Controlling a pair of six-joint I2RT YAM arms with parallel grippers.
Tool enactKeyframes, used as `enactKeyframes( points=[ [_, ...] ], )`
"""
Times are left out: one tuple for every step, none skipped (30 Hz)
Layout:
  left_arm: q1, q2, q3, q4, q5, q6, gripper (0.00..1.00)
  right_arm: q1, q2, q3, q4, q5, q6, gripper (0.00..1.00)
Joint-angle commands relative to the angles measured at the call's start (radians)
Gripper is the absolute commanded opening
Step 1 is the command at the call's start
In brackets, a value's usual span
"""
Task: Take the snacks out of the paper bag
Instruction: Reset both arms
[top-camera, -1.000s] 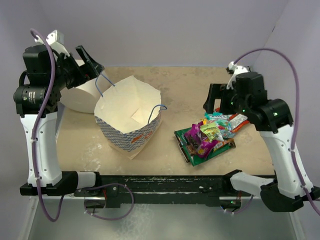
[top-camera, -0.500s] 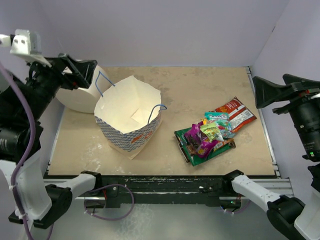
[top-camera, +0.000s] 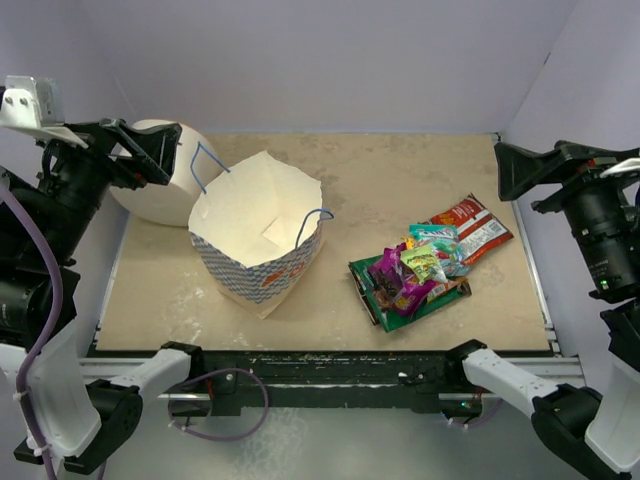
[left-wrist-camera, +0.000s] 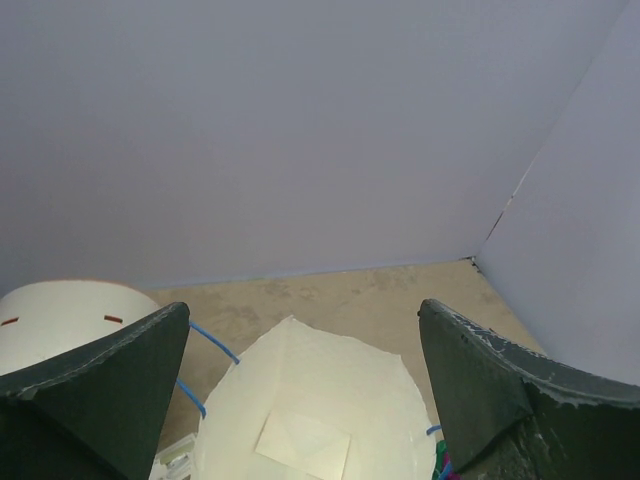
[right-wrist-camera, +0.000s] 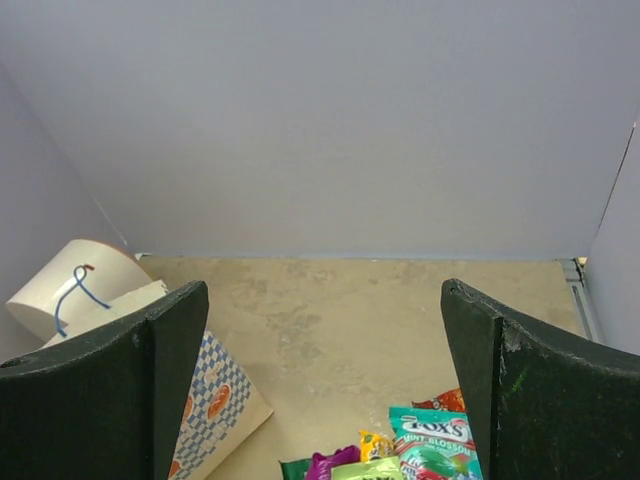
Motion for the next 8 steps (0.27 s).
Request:
enactKeyframes(
  points=[
    [-0.004,0.009,0.000,0.021,-0.012,0.007,0.99,-0.003,0.020,0.000,0.018,0.038,0.004,1.00],
    [-0.004,0.009,-0.002,0.023,-0.011,0.007,0.99,-0.003,0.026,0.002,0.007,0.045,0.008,0.99],
    [-0.004,0.013,-0.003,0.024,-0.011,0.007,0.99,-0.003,0.030,0.002,0.003,0.054,0.013,0.99],
    [-0.004,0.015,-0.002,0.025,-0.009,0.008,0.99,-0.003,0.028,-0.002,0.001,0.056,0.012,0.99],
    [-0.004,0.018,0.000,0.026,-0.008,0.007,0.99,-0.003,0.021,-0.020,0.012,0.044,-0.004,0.99],
    [-0.004,0.021,0.001,0.026,-0.005,0.007,0.99,-0.003,0.014,-0.032,0.021,0.041,-0.012,0.99],
    [-0.004,0.022,0.001,0.026,-0.005,0.007,0.99,-0.003,0.013,-0.032,0.018,0.040,-0.012,0.99],
    [-0.004,0.023,-0.001,0.027,-0.006,0.006,0.99,-0.003,0.021,-0.016,-0.003,0.052,-0.001,0.99]
  ],
)
